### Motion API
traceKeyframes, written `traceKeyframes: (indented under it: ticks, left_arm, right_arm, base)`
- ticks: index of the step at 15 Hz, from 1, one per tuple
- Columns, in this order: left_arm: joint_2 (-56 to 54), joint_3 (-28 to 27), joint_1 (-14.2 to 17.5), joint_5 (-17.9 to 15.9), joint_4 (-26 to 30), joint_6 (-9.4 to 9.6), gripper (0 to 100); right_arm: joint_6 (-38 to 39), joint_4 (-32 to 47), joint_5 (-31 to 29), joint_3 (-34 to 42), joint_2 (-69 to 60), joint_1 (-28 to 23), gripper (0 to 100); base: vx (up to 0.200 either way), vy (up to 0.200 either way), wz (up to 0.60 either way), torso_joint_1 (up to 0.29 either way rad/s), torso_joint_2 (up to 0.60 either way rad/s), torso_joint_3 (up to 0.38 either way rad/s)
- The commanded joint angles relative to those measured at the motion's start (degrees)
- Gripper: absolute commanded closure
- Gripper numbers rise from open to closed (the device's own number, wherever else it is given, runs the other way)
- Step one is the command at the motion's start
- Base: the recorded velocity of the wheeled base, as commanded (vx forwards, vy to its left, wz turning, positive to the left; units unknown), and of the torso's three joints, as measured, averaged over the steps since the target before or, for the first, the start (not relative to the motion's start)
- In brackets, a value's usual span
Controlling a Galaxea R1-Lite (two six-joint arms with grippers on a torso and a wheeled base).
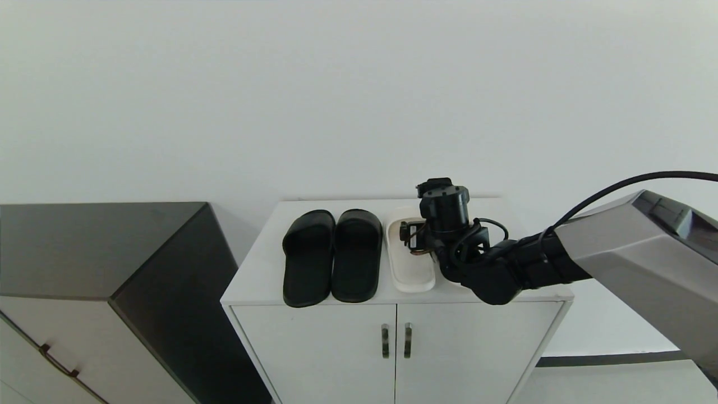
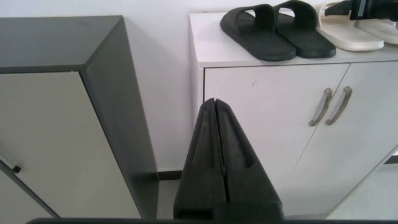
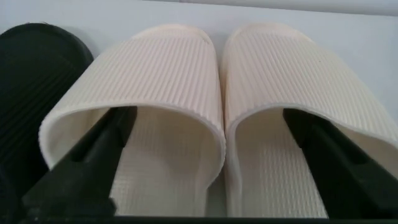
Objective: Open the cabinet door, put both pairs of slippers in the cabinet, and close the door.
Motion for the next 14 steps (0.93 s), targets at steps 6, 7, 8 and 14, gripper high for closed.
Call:
traceKeyframes:
  ticks: [6, 7, 8, 14]
  left_arm:
    - [0.1, 0.0, 0.0, 0.0, 0.0, 0.00, 100]
    - [0.1, 0.0, 0.0, 0.0, 0.0, 0.00, 100]
    - [0.1, 0.0, 0.0, 0.0, 0.0, 0.00, 100]
    - [0.1, 0.0, 0.0, 0.0, 0.0, 0.00, 100]
  right_arm:
    - [-0.6, -0.1, 0.0, -1.5, 1.2, -1.7, 100]
    - [-1.0, -0.1, 0.0, -1.4, 0.5, -1.7, 100]
    - [-1.3, -0.1, -0.2, -0.5, -1.3, -1.6, 100]
    - [-1.2, -0.6, 5.4, 21.2, -22.0, 5.5, 100]
  base:
    - [0.000, 0.000, 0.00, 0.000, 0.00, 0.000]
    - [0.000, 0.000, 0.00, 0.000, 0.00, 0.000]
    - [0.000, 0.000, 0.00, 0.000, 0.00, 0.000]
    - [0.000, 0.000, 0.00, 0.000, 0.00, 0.000]
